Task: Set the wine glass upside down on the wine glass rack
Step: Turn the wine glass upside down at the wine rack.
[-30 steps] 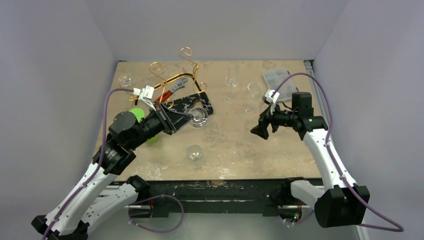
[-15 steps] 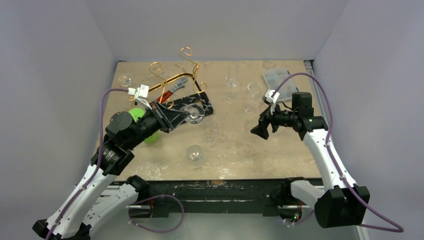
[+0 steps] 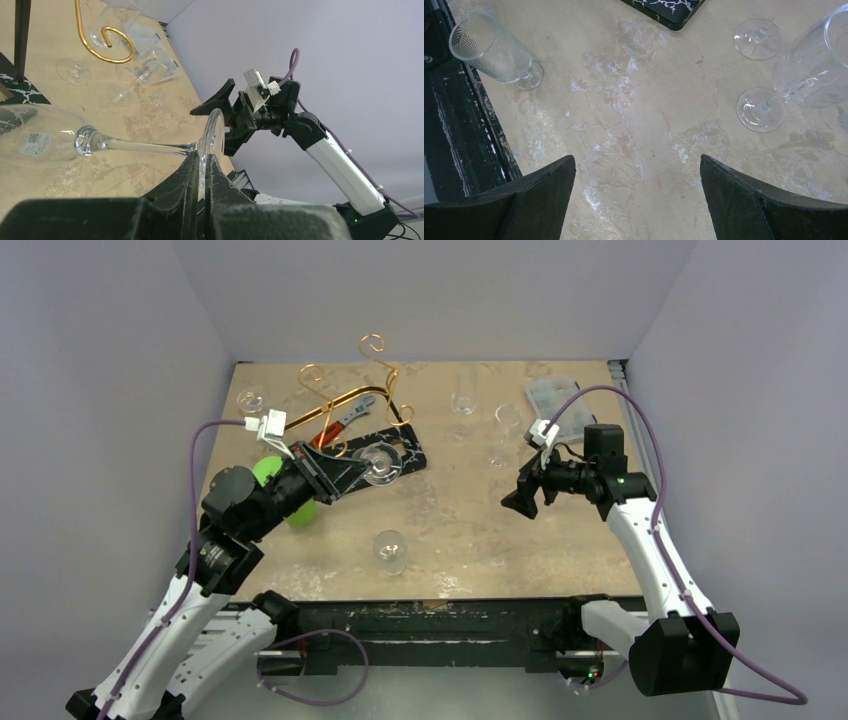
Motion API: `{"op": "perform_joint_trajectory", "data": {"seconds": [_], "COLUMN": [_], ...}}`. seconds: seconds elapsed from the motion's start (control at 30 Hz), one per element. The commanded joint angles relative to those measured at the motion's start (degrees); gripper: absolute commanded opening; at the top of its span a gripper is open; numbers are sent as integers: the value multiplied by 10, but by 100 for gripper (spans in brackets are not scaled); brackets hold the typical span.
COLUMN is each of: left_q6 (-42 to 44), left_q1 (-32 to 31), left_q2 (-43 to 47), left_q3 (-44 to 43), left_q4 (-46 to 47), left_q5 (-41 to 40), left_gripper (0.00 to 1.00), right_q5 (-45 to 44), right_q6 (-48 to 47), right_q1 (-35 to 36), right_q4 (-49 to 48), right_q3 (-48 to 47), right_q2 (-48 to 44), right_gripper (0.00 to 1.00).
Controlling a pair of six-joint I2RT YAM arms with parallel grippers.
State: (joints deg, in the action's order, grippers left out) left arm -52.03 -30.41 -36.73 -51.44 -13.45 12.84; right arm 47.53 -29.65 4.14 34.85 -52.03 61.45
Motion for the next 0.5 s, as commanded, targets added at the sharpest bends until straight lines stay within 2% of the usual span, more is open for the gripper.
{"op": "perform_joint_trajectory", "data": {"seconds": [0.0,0.47], "left_q6": [-7,-6], "left_q1": [9,17], "left_q2": [9,9], "left_q3": [-14,-19], "left_q4": [42,38], "left_q5": [7,12], "left_gripper": [0,0], "right_q5": [3,2], "right_q6": [-9,-10], "right_q1": [-1,-1], "right_q4": [-13,-12], "right_q3": [2,2], "right_q2": [-9,-7], "right_gripper": [91,91]}}
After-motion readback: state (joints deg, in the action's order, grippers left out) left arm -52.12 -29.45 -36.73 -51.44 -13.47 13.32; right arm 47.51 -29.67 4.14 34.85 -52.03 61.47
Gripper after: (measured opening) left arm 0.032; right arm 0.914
